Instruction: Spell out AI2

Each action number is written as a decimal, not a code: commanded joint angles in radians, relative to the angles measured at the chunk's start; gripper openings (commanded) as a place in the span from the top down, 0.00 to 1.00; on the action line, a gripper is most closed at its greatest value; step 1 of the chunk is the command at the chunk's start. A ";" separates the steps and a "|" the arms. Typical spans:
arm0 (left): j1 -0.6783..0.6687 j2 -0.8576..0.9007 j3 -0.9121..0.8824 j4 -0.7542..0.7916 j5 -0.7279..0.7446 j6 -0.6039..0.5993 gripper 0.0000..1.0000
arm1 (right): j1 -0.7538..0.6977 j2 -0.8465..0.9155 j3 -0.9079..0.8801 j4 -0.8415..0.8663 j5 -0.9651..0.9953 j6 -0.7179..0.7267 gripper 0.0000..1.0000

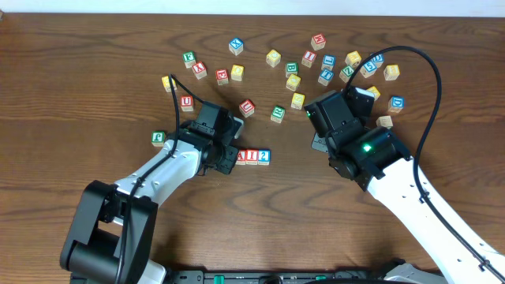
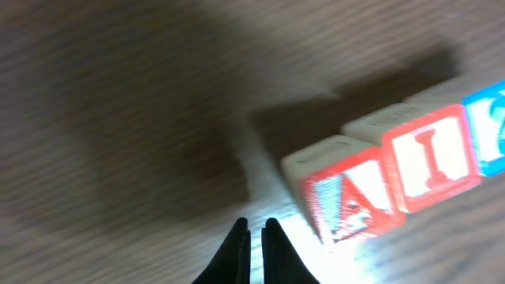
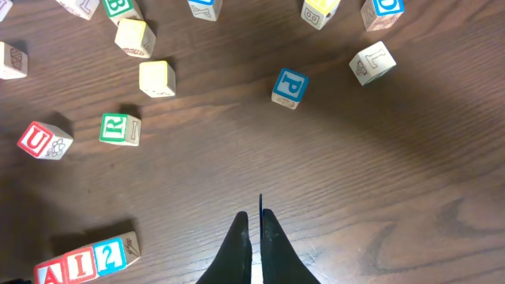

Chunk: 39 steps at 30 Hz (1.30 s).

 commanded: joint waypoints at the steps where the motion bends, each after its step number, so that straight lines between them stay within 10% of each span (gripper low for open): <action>1: 0.000 0.003 -0.002 -0.003 -0.093 -0.046 0.93 | -0.007 -0.002 0.010 -0.003 0.016 -0.011 0.99; 39: 0.000 -0.240 -0.002 -0.194 -0.138 -0.071 0.93 | -0.008 0.343 0.010 0.204 -0.096 -0.064 0.99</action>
